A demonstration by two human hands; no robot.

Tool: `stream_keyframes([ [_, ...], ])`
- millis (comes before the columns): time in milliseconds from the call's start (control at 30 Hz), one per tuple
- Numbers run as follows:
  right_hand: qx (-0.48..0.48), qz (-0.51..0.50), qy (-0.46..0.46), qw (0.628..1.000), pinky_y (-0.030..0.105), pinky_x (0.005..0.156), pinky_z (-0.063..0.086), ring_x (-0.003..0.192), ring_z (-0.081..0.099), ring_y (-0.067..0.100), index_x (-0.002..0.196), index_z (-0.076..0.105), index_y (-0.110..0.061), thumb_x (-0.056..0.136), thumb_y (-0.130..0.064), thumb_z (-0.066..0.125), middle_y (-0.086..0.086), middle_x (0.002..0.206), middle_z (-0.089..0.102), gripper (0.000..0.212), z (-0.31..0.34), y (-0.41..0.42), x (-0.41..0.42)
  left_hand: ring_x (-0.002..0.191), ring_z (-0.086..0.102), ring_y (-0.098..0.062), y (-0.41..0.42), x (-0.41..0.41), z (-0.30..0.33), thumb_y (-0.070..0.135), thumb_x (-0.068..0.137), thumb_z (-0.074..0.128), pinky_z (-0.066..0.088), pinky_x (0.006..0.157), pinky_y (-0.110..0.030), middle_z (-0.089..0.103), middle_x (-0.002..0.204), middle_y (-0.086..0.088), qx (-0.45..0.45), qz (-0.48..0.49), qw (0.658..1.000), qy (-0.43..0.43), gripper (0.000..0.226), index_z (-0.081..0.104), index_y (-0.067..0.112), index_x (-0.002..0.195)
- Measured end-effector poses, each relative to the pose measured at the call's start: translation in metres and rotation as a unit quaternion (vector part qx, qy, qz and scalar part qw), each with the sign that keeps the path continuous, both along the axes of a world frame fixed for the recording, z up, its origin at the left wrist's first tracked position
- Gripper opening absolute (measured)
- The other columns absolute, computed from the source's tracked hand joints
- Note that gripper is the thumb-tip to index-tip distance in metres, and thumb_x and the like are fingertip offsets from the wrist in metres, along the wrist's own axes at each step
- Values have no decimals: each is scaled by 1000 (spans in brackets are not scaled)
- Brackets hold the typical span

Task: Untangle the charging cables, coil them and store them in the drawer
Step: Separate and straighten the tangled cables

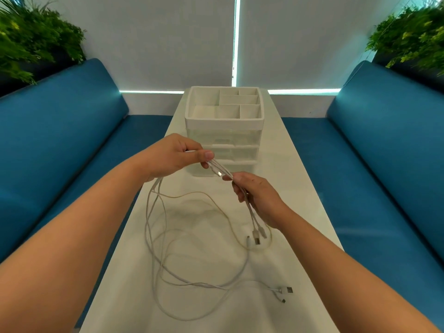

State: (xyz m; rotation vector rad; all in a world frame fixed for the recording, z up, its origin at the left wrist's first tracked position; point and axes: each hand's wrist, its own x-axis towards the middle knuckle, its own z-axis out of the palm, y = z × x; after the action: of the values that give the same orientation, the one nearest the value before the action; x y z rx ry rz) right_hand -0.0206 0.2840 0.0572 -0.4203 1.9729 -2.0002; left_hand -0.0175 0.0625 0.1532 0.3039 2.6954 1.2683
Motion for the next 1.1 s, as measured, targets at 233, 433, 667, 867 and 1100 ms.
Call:
stream_keyframes([
  [233,-2,21,7,1000,26,56,47,54,57,15,87,60,-10,93,-19,61,8,80,71,11,1,5,7,99,60,-3,-1,4,-5,43,89,60,41,74,-10,68,102,20,1,35,999,27,25,77,25,87],
  [433,29,107,-4,994,24,57,45,51,52,16,81,47,-14,99,-22,49,8,86,73,20,2,3,16,98,59,1,-4,5,-11,50,87,61,42,80,-14,68,101,21,-19,43,999,23,30,78,26,86],
  [667,16,139,-56,989,34,73,41,60,46,13,80,45,-20,99,-36,46,-1,75,55,26,-22,22,23,70,61,14,-13,5,2,41,94,56,40,58,-10,59,54,19,30,99,992,67,31,73,17,83],
  [867,120,43,11,992,29,54,29,56,30,10,80,37,-21,101,-44,34,-9,66,37,32,-33,23,18,88,32,10,-3,8,-2,33,96,56,42,54,-24,45,88,24,58,84,993,66,32,72,7,89],
  [1100,369,41,155,915,46,69,48,66,46,17,87,36,-16,98,-54,29,2,73,51,40,-45,47,2,84,59,5,-10,0,-13,50,88,59,40,71,-14,68,80,23,7,84,996,35,31,76,25,79],
])
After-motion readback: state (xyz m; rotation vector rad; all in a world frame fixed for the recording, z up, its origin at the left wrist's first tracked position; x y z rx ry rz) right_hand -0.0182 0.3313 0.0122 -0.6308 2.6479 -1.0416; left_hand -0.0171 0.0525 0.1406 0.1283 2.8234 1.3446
